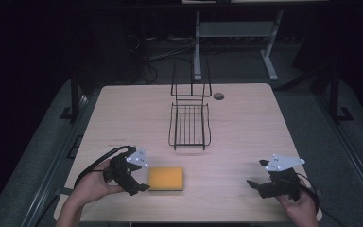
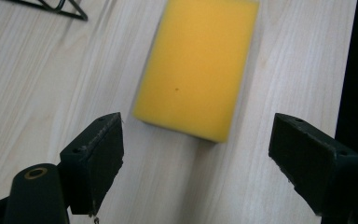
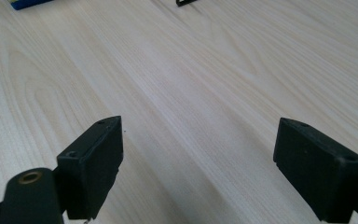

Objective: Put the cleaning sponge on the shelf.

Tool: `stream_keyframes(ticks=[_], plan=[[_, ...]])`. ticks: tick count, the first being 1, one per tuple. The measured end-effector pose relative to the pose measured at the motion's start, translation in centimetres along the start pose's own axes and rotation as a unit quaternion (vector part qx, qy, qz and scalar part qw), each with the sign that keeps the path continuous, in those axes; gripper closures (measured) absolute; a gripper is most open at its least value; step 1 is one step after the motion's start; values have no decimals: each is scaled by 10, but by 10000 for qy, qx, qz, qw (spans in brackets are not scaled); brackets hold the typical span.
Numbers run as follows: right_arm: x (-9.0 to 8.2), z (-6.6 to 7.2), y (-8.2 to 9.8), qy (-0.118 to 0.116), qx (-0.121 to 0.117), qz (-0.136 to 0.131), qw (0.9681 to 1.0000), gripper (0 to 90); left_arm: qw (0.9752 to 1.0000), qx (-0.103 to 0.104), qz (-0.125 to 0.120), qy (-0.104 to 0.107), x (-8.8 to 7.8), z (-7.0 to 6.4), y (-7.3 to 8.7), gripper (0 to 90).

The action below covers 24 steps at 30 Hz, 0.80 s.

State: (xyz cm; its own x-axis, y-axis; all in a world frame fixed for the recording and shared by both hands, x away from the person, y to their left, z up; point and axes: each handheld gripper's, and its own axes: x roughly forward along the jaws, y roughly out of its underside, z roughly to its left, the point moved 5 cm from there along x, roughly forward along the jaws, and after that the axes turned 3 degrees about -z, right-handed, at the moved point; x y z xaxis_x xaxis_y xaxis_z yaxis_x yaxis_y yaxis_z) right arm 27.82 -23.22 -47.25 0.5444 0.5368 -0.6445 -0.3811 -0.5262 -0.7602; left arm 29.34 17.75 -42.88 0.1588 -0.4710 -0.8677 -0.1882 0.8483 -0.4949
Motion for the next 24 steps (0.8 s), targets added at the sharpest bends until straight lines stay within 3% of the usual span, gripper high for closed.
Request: stream_keyframes(ticks=[24], plan=[[-2,1,-1,-56,-32,-39,10000,155,9990,311,288,163,18,6,-25,174]])
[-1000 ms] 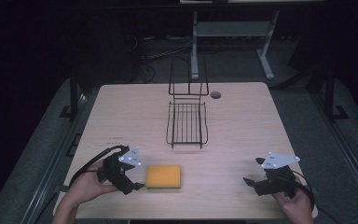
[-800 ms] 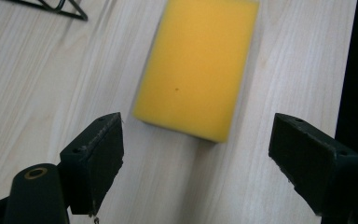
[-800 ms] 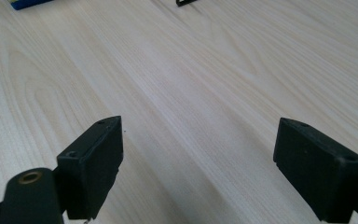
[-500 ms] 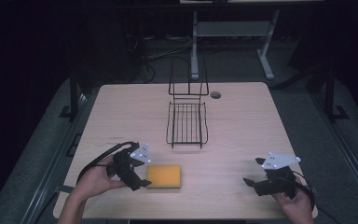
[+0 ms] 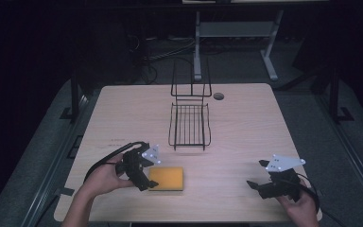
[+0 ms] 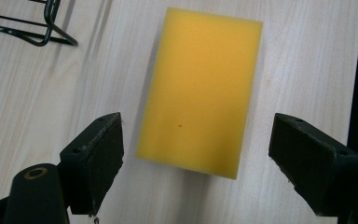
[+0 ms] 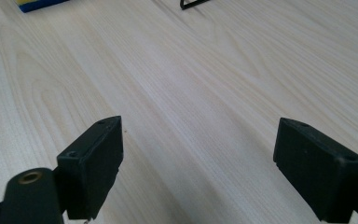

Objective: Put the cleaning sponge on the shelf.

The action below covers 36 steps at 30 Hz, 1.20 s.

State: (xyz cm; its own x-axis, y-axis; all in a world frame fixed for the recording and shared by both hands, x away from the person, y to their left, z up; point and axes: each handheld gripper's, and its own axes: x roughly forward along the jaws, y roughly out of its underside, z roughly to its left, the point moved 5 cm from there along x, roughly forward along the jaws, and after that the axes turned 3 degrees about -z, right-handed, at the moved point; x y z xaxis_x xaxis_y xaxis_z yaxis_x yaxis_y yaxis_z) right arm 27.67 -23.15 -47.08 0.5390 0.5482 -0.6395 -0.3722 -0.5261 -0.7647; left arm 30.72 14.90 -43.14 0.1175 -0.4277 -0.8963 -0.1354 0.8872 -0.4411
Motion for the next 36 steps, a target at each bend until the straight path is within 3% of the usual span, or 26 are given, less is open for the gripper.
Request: stream_keyframes(ticks=[17,36], plan=[[0,1,0,-45,-14,-4,10000,155,9993,122,279,232,23,3,-11,174],[0,3,0,-89,-48,23,9999,155,9983,239,432,305,37,3,-13,174]])
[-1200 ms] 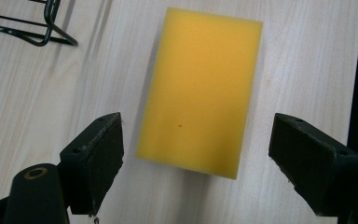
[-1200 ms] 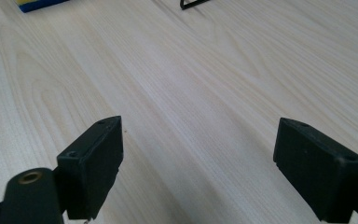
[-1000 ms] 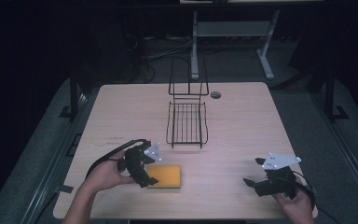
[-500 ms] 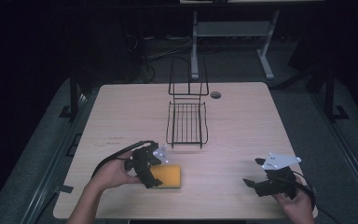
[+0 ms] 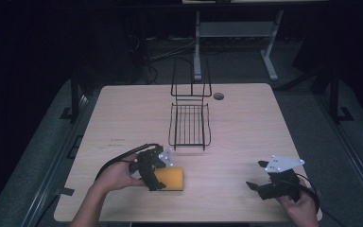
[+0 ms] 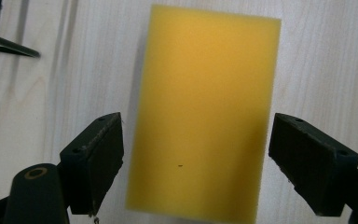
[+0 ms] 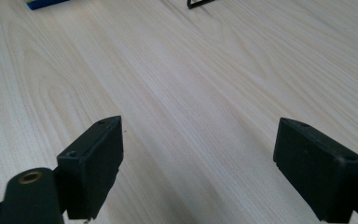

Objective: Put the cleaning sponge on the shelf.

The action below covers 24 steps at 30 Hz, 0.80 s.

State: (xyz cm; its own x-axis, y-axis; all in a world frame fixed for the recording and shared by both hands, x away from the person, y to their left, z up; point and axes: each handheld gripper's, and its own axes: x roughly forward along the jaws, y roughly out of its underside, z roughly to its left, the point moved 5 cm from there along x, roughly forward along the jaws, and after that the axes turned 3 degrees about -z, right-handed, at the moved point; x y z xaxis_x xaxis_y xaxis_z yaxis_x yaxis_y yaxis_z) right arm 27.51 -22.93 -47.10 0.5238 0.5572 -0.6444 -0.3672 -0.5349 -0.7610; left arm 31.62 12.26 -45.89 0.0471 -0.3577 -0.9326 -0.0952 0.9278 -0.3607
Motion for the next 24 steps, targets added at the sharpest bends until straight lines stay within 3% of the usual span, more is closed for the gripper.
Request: stream_keyframes(ticks=[24], plan=[[1,1,1,-63,5,31,10000,155,9998,85,140,113,12,1,-4,171]])
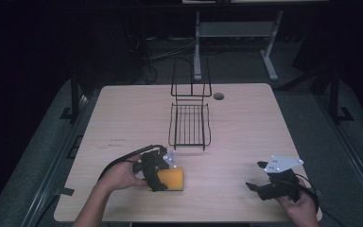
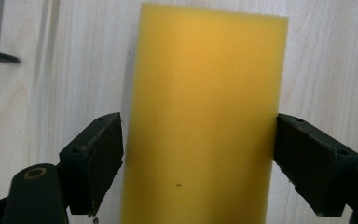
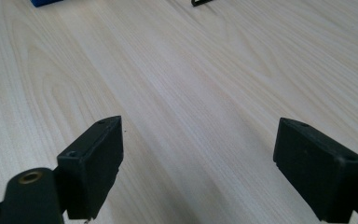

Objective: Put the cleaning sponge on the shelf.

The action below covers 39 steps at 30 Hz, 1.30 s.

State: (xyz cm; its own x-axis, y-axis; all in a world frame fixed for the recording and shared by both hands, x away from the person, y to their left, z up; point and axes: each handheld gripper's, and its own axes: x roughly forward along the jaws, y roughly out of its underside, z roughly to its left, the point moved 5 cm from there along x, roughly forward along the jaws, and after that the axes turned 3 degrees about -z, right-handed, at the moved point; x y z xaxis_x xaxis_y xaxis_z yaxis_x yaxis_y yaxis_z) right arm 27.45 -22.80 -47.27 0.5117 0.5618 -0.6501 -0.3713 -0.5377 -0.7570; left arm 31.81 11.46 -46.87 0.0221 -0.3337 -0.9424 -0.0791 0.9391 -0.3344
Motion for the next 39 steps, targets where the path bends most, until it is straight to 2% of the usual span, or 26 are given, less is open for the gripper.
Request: stream_keyframes(ticks=[15,24,28,39], plan=[[0,1,0,-50,-4,12,10000,156,10000,29,39,47,8,-1,-2,171],[0,1,0,-67,-5,7,10000,156,9998,89,151,46,15,-1,-4,171],[0,1,1,-77,-22,10,10000,156,9996,159,221,27,17,-1,-4,175],[0,2,1,-89,-15,15,10000,156,9996,169,226,40,18,-1,-4,204]])
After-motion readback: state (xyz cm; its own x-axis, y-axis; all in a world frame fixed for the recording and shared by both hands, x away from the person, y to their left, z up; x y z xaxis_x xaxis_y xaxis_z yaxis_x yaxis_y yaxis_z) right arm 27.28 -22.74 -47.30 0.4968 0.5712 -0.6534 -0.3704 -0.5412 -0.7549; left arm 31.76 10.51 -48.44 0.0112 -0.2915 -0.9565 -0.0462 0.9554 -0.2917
